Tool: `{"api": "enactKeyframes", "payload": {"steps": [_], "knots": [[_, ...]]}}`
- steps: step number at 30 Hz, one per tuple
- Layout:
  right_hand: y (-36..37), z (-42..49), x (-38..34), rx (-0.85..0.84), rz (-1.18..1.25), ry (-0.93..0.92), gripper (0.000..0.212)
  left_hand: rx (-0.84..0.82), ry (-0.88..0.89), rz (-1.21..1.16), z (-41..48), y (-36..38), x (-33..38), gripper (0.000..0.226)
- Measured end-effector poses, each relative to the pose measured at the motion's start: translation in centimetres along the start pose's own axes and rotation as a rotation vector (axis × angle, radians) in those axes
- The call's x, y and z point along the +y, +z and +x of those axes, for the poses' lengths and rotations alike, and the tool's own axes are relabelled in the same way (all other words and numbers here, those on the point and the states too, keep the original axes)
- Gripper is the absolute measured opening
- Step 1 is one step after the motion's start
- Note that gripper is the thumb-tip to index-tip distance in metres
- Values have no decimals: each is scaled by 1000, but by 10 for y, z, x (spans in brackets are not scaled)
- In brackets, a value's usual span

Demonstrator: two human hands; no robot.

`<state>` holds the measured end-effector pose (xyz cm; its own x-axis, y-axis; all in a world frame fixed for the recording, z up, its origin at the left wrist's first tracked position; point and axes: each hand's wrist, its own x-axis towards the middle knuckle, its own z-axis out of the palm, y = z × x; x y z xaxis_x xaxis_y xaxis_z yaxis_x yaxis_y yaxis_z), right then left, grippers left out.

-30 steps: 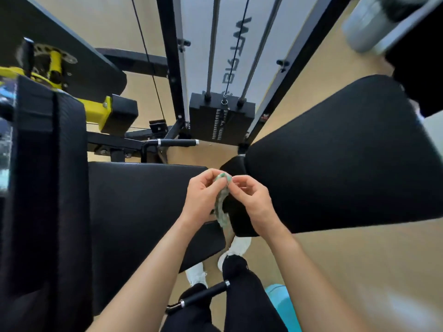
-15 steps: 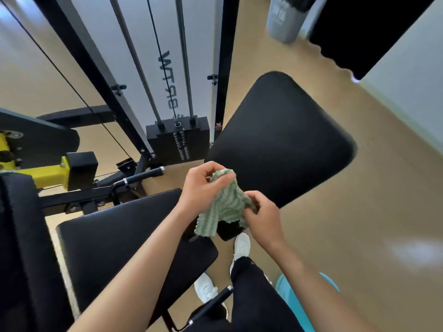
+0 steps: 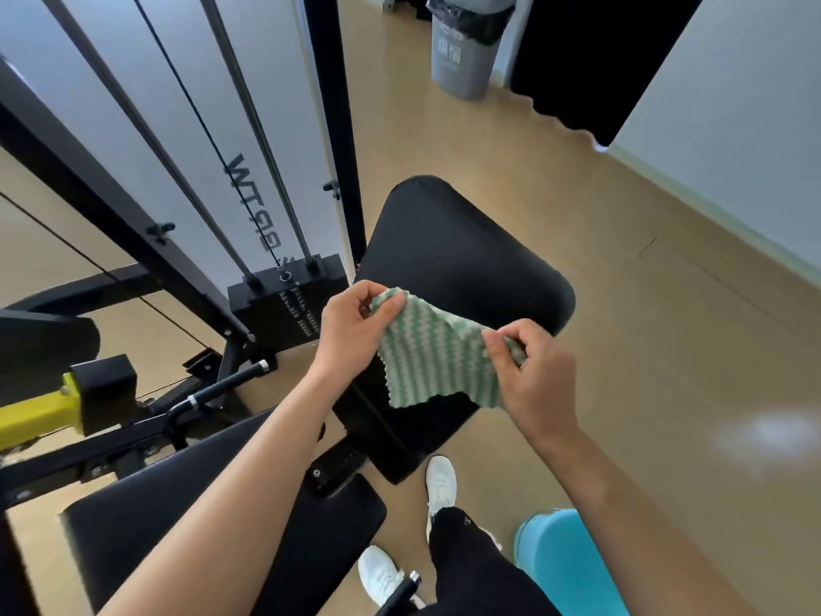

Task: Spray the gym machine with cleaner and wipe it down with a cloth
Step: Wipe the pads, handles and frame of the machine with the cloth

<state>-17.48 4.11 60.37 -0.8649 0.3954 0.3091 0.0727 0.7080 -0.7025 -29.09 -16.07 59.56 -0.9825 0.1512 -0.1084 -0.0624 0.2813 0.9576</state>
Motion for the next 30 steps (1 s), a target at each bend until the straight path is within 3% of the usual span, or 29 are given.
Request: {"api": "enactKeyframes", "payload": {"steps": [5,10,13,15,17,19,21,24,30], "knots": [[-12,55,10,108,-278,-205,41,46,-11,2,28,26,10,19],[-4,97,19,-23,-56,-61,43,292,-46,-65,36,48,20,6],[-2,105,26,-36,40,1,40,395,159,35,14,64,19,18],[-2,107,26,-29,80,40,36,306,404,145,0,79,12,22],[-3,108,25,-6,123,82,29,102,605,310,-4,96,2,33],[-6,110,23,35,195,127,18,-89,685,462,4,107,-1,49],[-11,112,24,72,257,161,8,-178,700,590,18,113,2,60],[-10,112,34,105,229,201,14,-187,676,697,43,111,6,65],[-3,117,40,54,348,340,18,-20,542,666,115,85,20,57]]}}
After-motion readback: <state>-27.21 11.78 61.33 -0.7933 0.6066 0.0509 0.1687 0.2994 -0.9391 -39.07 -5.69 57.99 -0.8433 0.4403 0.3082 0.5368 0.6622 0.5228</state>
